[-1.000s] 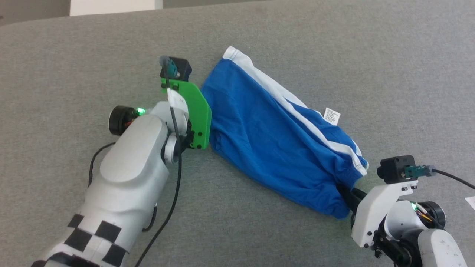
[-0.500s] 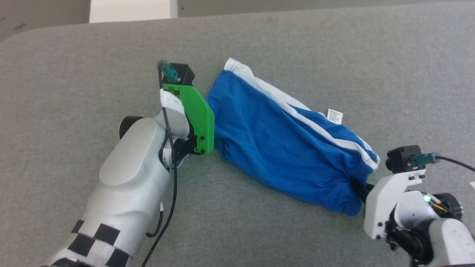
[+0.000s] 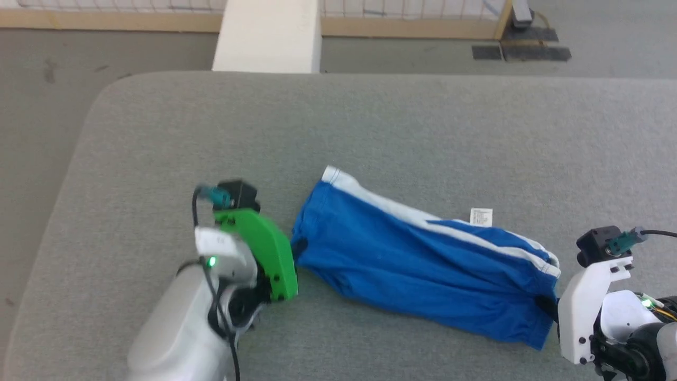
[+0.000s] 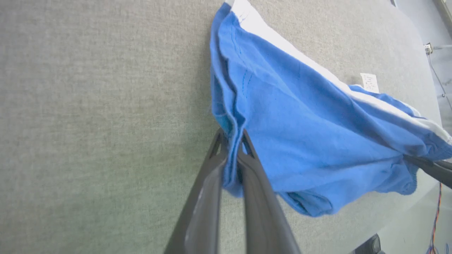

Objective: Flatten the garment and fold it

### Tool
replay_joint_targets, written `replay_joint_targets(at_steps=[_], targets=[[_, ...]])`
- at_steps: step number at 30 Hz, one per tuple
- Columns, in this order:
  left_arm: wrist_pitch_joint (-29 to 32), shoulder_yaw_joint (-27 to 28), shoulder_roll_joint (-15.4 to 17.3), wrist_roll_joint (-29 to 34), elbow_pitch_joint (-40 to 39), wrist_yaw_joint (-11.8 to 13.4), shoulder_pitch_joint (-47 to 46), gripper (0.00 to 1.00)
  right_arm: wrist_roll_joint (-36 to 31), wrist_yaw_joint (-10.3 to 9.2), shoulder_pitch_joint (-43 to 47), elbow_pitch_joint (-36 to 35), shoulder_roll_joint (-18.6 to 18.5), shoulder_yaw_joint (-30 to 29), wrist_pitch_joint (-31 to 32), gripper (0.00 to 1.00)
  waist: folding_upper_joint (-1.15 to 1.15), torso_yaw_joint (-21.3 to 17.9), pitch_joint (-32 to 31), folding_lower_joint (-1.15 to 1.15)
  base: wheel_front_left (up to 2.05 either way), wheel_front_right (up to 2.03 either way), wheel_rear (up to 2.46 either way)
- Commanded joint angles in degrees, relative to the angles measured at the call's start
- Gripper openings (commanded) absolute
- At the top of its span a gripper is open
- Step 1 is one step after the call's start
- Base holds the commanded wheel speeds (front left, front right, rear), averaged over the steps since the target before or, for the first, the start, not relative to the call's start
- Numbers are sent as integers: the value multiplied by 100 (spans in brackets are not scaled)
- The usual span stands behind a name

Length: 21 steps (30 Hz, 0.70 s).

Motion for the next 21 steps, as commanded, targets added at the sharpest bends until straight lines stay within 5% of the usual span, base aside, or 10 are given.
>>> replay_joint_targets(at_steps=[1, 14, 15, 16, 17, 19, 20, 21], targets=[[-73, 63, 101, -39, -228, 107, 324, 0, 54, -11, 58, 5, -65, 17, 51, 0, 0, 262, -274, 0, 0, 0, 0], [-362, 215, 128, -284, -1413, 680, 2133, 0, 153, -11, 97, 333, -347, 234, 134, 0, 0, 467, -329, 0, 0, 0, 0], [-371, 219, 95, -316, -1383, 695, 2176, 69, 151, -11, 110, 370, -332, 237, 107, 0, 0, 470, -326, 0, 0, 0, 0], [-382, 206, 81, -315, -1345, 705, 2203, 100, 146, -11, 122, 410, -317, 248, 82, 0, 0, 469, -319, 0, 0, 0, 0], [-377, 193, 71, -315, -1304, 717, 2222, 100, 139, -11, 132, 442, -308, 266, 65, 0, 0, 465, -314, 0, 0, 0, 0], [-394, 144, 84, -261, -1233, 719, 2238, 100, 116, -11, 148, 501, -286, 313, -2, 29, 0, 445, -311, 0, 0, 0, 0], [-423, 141, 71, -261, -1213, 709, 2244, 100, 111, -11, 166, 526, -275, 344, -18, 58, 0, 437, -311, 0, 0, 0, 0], [-439, 138, 64, -262, -1198, 702, 2248, 100, 118, -11, 171, 521, -267, 367, -56, 100, 0, 432, -312, 0, 0, 0, 0]])
